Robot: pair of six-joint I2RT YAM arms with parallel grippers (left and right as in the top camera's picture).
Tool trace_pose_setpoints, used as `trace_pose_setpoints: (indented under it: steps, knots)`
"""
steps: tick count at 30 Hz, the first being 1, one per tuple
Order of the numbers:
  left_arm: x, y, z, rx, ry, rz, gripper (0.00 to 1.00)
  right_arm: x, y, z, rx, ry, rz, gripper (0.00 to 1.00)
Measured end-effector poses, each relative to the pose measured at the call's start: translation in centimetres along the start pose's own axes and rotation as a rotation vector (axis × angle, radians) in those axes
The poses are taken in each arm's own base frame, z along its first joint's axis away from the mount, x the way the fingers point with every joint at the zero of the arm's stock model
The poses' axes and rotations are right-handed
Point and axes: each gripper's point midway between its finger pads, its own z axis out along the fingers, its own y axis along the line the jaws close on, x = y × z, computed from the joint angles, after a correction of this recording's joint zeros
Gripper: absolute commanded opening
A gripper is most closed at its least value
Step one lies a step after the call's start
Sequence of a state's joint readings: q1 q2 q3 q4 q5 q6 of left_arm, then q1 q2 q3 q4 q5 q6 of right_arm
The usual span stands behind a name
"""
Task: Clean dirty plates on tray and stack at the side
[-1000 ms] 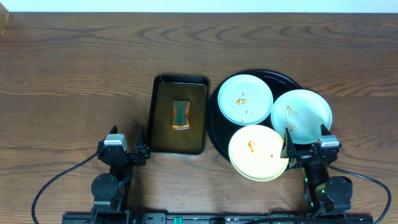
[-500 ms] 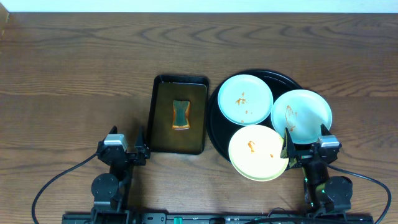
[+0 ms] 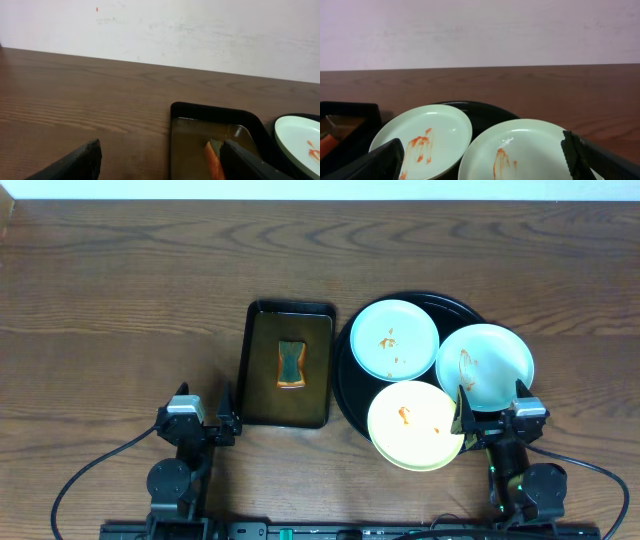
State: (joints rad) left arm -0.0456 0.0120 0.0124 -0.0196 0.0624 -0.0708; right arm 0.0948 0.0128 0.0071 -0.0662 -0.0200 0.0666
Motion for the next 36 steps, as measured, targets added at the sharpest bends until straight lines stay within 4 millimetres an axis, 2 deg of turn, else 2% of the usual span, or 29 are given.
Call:
trace_pose_setpoints:
  steps: [6,14,19,24,27,31,36]
  knots:
    - [0.0,0.0,0.0,0.000,0.000,-0.003,0.76,-0.3,0.0,0.0,-0.001,-0.013,0.000,0.99]
    - [0.4,0.1,-0.1,-0.006,0.038,-0.061,0.77,0.5,0.0,0.0,0.000,0.024,0.016,0.99]
    - [2.5,0.3,-0.4,-0.026,0.176,-0.070,0.77,1.4,-0.1,-0.1,0.009,0.093,0.030,0.99]
    - [4.4,0.4,-0.8,-0.046,0.316,-0.079,0.77,2.8,-0.2,-0.8,0.024,0.260,0.038,0.99]
    - [3.9,0.3,-0.9,-0.055,0.367,-0.084,0.77,2.2,-0.2,-1.1,0.030,0.322,0.046,0.99]
    - [1.8,0.0,-0.6,-0.061,0.415,-0.088,0.76,1.2,-0.1,-1.2,0.041,0.410,0.063,0.99]
    - [0.3,-0.2,0.0,-0.080,0.523,-0.089,0.77,1.7,-0.1,-1.2,0.057,0.565,0.069,0.99]
